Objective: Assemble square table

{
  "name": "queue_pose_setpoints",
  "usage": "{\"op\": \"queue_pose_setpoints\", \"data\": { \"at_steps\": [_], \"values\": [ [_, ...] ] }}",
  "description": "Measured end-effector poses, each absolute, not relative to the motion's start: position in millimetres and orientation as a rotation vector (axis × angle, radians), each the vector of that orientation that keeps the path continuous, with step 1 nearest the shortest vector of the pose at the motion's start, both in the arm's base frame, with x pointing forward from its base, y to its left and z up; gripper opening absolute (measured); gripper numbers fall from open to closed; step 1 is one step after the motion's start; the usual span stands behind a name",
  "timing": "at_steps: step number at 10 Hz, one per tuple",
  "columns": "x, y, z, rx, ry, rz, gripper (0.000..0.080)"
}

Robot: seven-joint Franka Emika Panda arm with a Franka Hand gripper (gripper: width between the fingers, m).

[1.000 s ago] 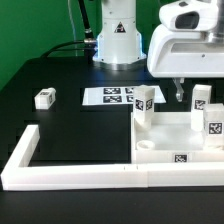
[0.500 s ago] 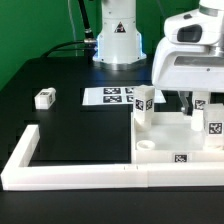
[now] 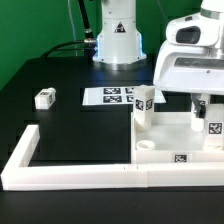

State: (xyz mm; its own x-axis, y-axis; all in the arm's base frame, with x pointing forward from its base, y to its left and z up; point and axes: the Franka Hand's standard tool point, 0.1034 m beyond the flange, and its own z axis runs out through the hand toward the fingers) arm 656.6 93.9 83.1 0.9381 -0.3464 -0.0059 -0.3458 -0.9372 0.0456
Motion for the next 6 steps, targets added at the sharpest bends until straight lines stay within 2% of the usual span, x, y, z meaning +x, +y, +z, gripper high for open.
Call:
{"op": "queue_pose_setpoints", "data": {
  "at_steps": [4,6],
  "values": [
    [657.5,93.7,81.8,2.952,-0.949,-0.005,0.0294],
    [664.3,88.7,80.9,2.820,-1.363,0.043,0.0294]
  ]
}}
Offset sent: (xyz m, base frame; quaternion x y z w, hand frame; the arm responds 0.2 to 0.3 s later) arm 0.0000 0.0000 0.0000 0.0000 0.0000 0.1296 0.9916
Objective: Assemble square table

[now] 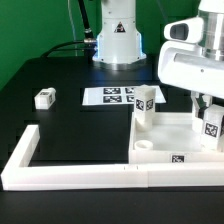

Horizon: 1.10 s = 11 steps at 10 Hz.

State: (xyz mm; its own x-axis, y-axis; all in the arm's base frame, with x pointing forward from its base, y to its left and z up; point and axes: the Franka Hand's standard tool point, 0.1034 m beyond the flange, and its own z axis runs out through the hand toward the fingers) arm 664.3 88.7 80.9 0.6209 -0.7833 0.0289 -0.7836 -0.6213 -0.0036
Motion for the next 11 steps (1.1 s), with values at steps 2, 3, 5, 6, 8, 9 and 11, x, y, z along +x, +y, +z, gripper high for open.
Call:
{"op": "queue_pose_setpoints", "data": {
  "at_steps": [2,3,5,6,8,9,11],
  "values": [
    [671,93,80.2,2.607,-1.875,0.062,0.0294],
    [674,96,79.5,2.513,-2.047,0.071,0.0294],
    [675,101,79.7,2.301,-2.307,0.102,0.0294],
    [674,100,79.6,2.223,-2.384,0.095,0.0294],
    [674,100,78.7,2.237,-2.367,0.097,0.0360],
    [673,100,78.8,2.364,-2.218,0.109,0.0497],
    [670,103,75.2,2.684,-1.701,0.143,0.0639]
  ]
}}
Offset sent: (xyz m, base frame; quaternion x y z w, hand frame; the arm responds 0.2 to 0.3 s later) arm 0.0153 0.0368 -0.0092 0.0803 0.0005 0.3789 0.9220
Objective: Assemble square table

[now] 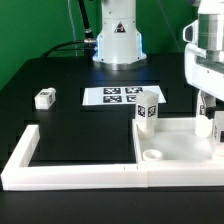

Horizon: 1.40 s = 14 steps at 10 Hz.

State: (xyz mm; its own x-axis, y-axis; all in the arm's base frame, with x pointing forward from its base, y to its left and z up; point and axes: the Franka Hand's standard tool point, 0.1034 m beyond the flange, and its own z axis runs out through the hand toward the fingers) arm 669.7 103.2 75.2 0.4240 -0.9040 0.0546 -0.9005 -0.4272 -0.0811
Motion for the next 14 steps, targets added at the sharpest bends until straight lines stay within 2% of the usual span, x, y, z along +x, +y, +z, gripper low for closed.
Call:
{"op": "queue_pose_setpoints", "data": {
  "at_steps": [5,8,10,11,12,13,14],
  "values": [
    [669,100,71.8,-2.903,1.182,-0.155,0.0648],
    [674,114,73.5,-3.183,0.440,-0.197,0.0648],
    [674,111,72.9,-3.172,0.511,-0.197,0.0648],
    [674,111,72.8,-3.172,0.510,-0.197,0.0515],
    [674,111,72.7,-3.157,0.580,-0.199,0.0515],
    [674,111,72.6,-3.126,0.701,-0.203,0.0376],
    [674,111,72.6,-3.099,0.797,-0.206,0.0285]
  ]
}}
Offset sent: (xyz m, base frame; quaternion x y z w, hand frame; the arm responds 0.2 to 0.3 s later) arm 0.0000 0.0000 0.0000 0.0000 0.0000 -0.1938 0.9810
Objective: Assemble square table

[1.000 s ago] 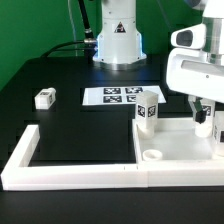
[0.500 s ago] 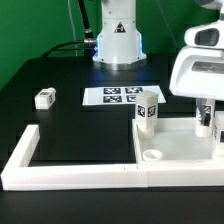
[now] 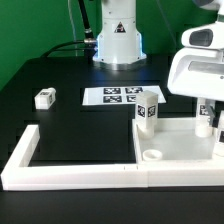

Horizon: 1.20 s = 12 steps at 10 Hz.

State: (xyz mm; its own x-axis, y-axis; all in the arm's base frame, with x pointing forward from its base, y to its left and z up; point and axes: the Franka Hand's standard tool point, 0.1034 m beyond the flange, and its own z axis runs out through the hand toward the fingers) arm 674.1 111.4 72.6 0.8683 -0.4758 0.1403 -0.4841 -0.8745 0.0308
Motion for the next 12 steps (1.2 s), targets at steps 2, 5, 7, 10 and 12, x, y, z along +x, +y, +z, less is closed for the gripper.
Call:
{"op": "queue_pose_setpoints", "data": {
  "at_steps": [2,5,7,10,12],
  "values": [
    [674,111,72.4,2.929,-0.948,0.203,0.0286],
    [676,106,71.4,2.733,-1.559,0.138,0.0286],
    [676,107,70.7,2.544,-1.970,0.063,0.0287],
    [678,115,69.1,2.117,-2.491,0.051,0.0289],
    [678,114,68.8,2.000,-2.588,0.042,0.0289]
  ]
}}
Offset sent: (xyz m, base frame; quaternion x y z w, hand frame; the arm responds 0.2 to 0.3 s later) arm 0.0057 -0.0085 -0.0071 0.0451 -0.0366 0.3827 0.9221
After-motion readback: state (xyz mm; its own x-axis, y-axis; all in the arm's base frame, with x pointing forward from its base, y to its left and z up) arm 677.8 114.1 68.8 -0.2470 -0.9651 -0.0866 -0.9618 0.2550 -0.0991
